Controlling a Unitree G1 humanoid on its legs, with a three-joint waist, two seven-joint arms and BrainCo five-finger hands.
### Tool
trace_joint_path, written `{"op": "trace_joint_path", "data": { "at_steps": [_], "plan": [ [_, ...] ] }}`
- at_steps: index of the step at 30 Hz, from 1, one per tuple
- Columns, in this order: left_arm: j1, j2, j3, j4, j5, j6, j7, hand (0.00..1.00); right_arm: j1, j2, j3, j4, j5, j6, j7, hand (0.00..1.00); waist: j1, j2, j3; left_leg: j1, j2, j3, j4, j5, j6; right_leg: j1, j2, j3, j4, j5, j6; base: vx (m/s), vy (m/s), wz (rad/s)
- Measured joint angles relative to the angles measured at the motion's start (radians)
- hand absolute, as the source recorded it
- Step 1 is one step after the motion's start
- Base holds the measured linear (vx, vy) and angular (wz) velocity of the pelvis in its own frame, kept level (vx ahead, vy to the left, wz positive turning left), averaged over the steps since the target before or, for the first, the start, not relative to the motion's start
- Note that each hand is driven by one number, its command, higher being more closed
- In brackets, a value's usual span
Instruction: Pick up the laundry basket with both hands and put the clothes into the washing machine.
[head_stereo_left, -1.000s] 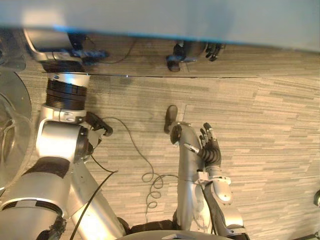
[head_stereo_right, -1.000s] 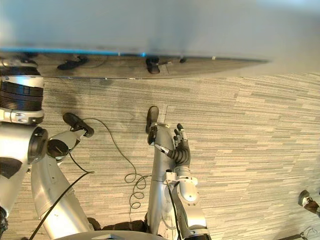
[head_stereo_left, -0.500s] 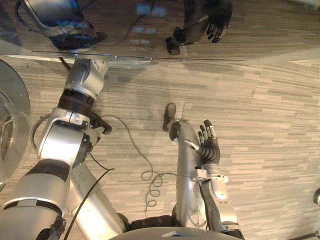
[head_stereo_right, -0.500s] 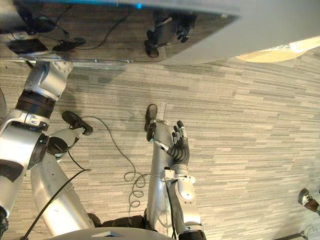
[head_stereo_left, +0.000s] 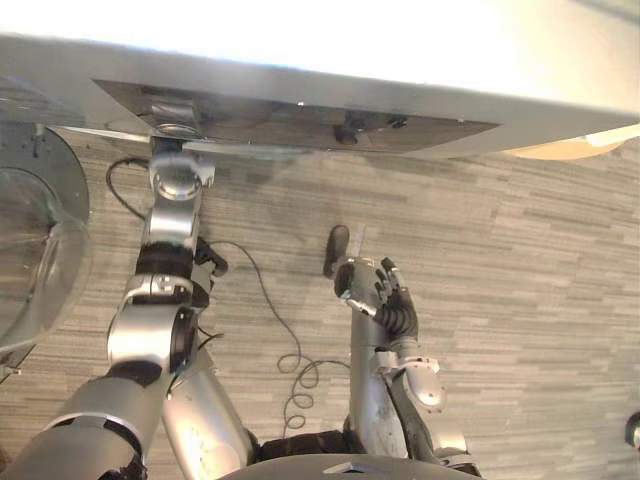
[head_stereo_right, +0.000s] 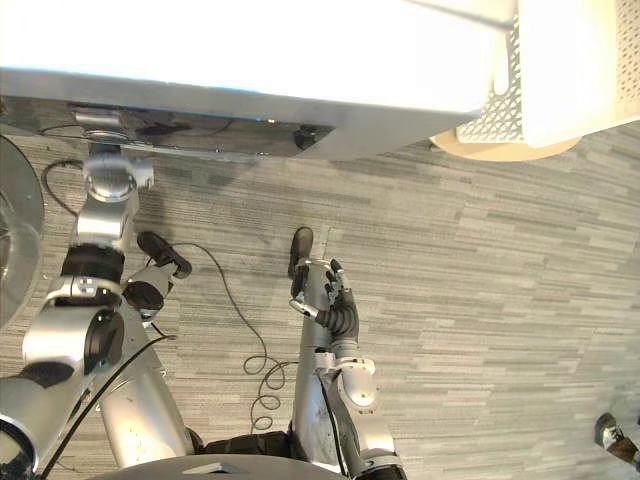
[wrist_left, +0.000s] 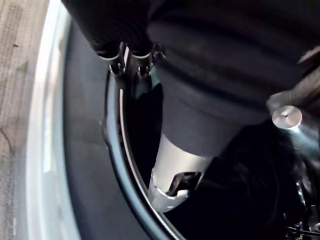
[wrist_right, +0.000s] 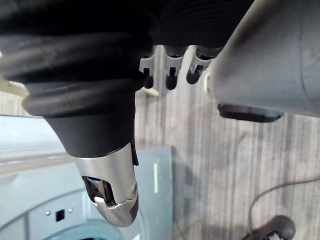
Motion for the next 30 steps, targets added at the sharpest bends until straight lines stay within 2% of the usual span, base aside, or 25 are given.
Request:
{"op": "trace_joint_path", "data": {
  "at_steps": [3, 5, 7, 9, 11, 13, 15, 16, 17, 18, 19, 20, 21, 22, 23, 24, 25, 26, 27, 28, 30],
  "plan": [
    [0.263, -0.060, -0.062, -0.155, -0.041, -0.030, -0.006, 0.00, 0.000, -0.001, -0.023, 0.003, -0.035, 0.025, -0.022, 0.00, 0.025, 0.015, -0.006, 0.107, -0.021, 0.010, -0.057, 0.011, -0.016, 0.103, 0.001, -0.008, -0.050, 0.004, -0.004, 0.05, -0.046, -0.02],
    [0.464, -0.132, -0.141, -0.282, -0.062, -0.063, -0.035, 0.00, 0.000, -0.006, -0.050, 0.009, -0.039, 0.037, -0.033, 0.00, 0.048, 0.042, -0.022, 0.186, -0.034, 0.019, -0.091, 0.015, -0.021, 0.189, -0.003, -0.025, -0.085, 0.004, -0.004, 0.10, -0.042, 0.12],
    [0.660, -0.213, -0.211, -0.344, -0.094, -0.097, -0.069, 0.00, -0.001, -0.040, -0.070, 0.069, -0.042, 0.043, -0.034, 0.00, 0.078, 0.078, -0.083, 0.254, -0.057, 0.024, -0.121, 0.015, -0.024, 0.259, -0.016, -0.031, -0.103, -0.007, 0.002, 0.11, -0.031, 0.15],
    [0.763, -0.249, -0.236, -0.360, -0.138, -0.119, -0.098, 0.00, -0.003, -0.065, -0.066, 0.129, -0.072, 0.057, -0.032, 0.00, 0.091, 0.104, -0.132, 0.306, -0.067, 0.024, -0.130, 0.009, -0.030, 0.315, -0.025, -0.037, -0.109, -0.022, 0.007, 0.08, -0.029, 0.11],
    [0.844, -0.267, -0.244, -0.366, -0.173, -0.149, -0.122, 0.00, -0.003, -0.068, -0.066, 0.188, -0.080, 0.059, -0.031, 0.00, 0.095, 0.118, -0.168, 0.391, -0.084, 0.022, -0.148, 0.002, -0.041, 0.399, -0.042, -0.049, -0.098, -0.053, 0.011, 0.07, -0.054, 0.15],
    [0.881, -0.266, -0.251, -0.363, -0.209, -0.160, -0.142, 0.00, -0.003, -0.071, -0.070, 0.253, -0.102, 0.059, -0.031, 0.00, 0.095, 0.118, -0.204, 0.458, -0.111, 0.009, -0.185, 0.007, -0.057, 0.464, -0.061, -0.067, -0.088, -0.083, 0.013, 0.04, -0.098, 0.38],
    [0.900, -0.261, -0.267, -0.350, -0.232, -0.162, -0.159, 0.00, -0.002, -0.080, -0.080, 0.340, -0.118, 0.058, -0.032, 0.00, 0.091, 0.117, -0.251, 0.510, -0.172, -0.024, -0.297, 0.080, -0.065, 0.523, -0.093, -0.115, -0.101, -0.097, 0.014, 0.02, -0.120, 0.77],
    [0.907, -0.266, -0.275, -0.341, -0.235, -0.162, -0.166, 0.00, 0.001, -0.081, -0.099, 0.395, -0.117, 0.068, -0.033, 0.00, 0.089, 0.119, -0.286, 0.540, -0.215, -0.052, -0.400, 0.148, -0.068, 0.547, -0.110, -0.154, -0.117, -0.101, 0.012, 0.05, -0.157, 0.94],
    [0.909, -0.272, -0.278, -0.326, -0.243, -0.162, -0.174, 0.00, -0.003, -0.082, -0.128, 0.442, -0.116, 0.072, -0.034, 0.00, 0.088, 0.132, -0.308, 0.568, -0.240, -0.085, -0.497, 0.203, -0.084, 0.572, -0.112, -0.194, -0.132, -0.105, 0.003, 0.06, -0.222, 0.87],
    [0.912, -0.272, -0.278, -0.319, -0.246, -0.160, -0.177, 0.00, -0.005, -0.083, -0.141, 0.467, -0.114, 0.074, -0.033, 0.00, 0.090, 0.145, -0.323, 0.577, -0.241, -0.098, -0.544, 0.217, -0.107, 0.586, -0.098, -0.215, -0.142, -0.100, -0.002, 0.04, -0.179, 0.77],
    [0.904, -0.261, -0.277, -0.309, -0.254, -0.157, -0.177, 0.00, -0.011, -0.073, -0.178, 0.522, -0.114, 0.078, -0.033, 0.00, 0.088, 0.146, -0.348, 0.588, -0.243, -0.092, -0.585, 0.143, -0.151, 0.621, -0.103, -0.266, -0.202, -0.066, -0.015, 0.02, -0.119, 0.50],
    [0.900, -0.254, -0.274, -0.307, -0.256, -0.157, -0.177, 0.00, -0.017, -0.059, -0.202, 0.547, -0.114, 0.076, -0.033, 0.00, 0.091, 0.135, -0.345, 0.584, -0.241, -0.091, -0.536, 0.131, -0.137, 0.637, -0.108, -0.275, -0.226, -0.050, -0.018, 0.03, -0.071, 0.49],
    [0.899, -0.247, -0.275, -0.292, -0.263, -0.157, -0.179, 0.00, -0.012, -0.054, -0.250, 0.582, -0.113, 0.074, -0.033, 0.00, 0.089, 0.127, -0.351, 0.577, -0.233, -0.106, -0.348, 0.116, -0.096, 0.673, -0.125, -0.292, -0.259, -0.027, -0.016, 0.01, -0.058, 0.23],
    [0.916, -0.252, -0.277, -0.282, -0.264, -0.156, -0.185, 0.00, 0.005, -0.063, -0.304, 0.616, -0.113, 0.075, -0.034, 0.00, 0.083, 0.134, -0.372, 0.594, -0.208, -0.128, -0.170, 0.052, -0.088, 0.703, -0.126, -0.306, -0.283, -0.006, -0.013, 0.00, -0.036, 0.12],
    [0.926, -0.256, -0.278, -0.281, -0.264, -0.156, -0.188, 0.00, 0.013, -0.071, -0.328, 0.634, -0.113, 0.075, -0.036, 0.00, 0.079, 0.149, -0.386, 0.609, -0.193, -0.139, -0.115, 0.012, -0.101, 0.714, -0.120, -0.305, -0.294, 0.004, -0.009, -0.01, 0.090, -0.07],
    [0.933, -0.267, -0.278, -0.281, -0.264, -0.156, -0.202, 0.00, 0.033, -0.085, -0.367, 0.659, -0.111, 0.076, -0.040, 0.00, 0.074, 0.176, -0.410, 0.646, -0.173, -0.176, -0.060, -0.047, -0.127, 0.724, -0.115, -0.304, -0.298, 0.021, -0.008, 0.00, 0.161, -0.13],
    [0.930, -0.271, -0.278, -0.281, -0.264, -0.156, -0.208, 0.00, 0.042, -0.086, -0.392, 0.675, -0.107, 0.079, -0.041, 0.00, 0.070, 0.188, -0.419, 0.661, -0.167, -0.207, -0.061, -0.071, -0.147, 0.724, -0.115, -0.299, -0.294, 0.029, -0.003, -0.03, 0.287, -0.08],
    [0.907, -0.265, -0.282, -0.279, -0.263, -0.155, -0.218, 0.00, 0.043, -0.068, -0.418, 0.710, -0.102, 0.087, -0.039, 0.00, 0.059, 0.188, -0.430, 0.665, -0.195, -0.229, -0.091, -0.102, -0.149, 0.718, -0.117, -0.295, -0.307, 0.069, 0.001, -0.05, 0.246, 0.08],
    [0.898, -0.258, -0.289, -0.277, -0.263, -0.155, -0.220, 0.00, 0.045, -0.057, -0.431, 0.722, -0.095, 0.091, -0.038, 0.00, 0.049, 0.179, -0.442, 0.663, -0.208, -0.235, -0.109, -0.103, -0.151, 0.715, -0.116, -0.297, -0.330, 0.093, -0.003, -0.08, 0.283, 0.22],
    [0.889, -0.245, -0.298, -0.275, -0.263, -0.155, -0.220, 0.00, 0.045, -0.037, -0.454, 0.733, -0.083, 0.092, -0.036, 0.00, 0.034, 0.178, -0.456, 0.660, -0.225, -0.244, -0.146, -0.106, -0.154, 0.715, -0.114, -0.298, -0.370, 0.136, -0.011, -0.08, 0.202, 0.22],
    [0.861, -0.222, -0.309, -0.262, -0.261, -0.151, -0.223, 0.00, 0.044, -0.019, -0.475, 0.752, -0.064, 0.095, -0.035, 0.00, 0.034, 0.172, -0.453, 0.662, -0.228, -0.244, -0.207, -0.146, -0.153, 0.699, -0.093, -0.292, -0.433, 0.228, -0.028, -0.13, 0.320, -0.06]
  ]
}}
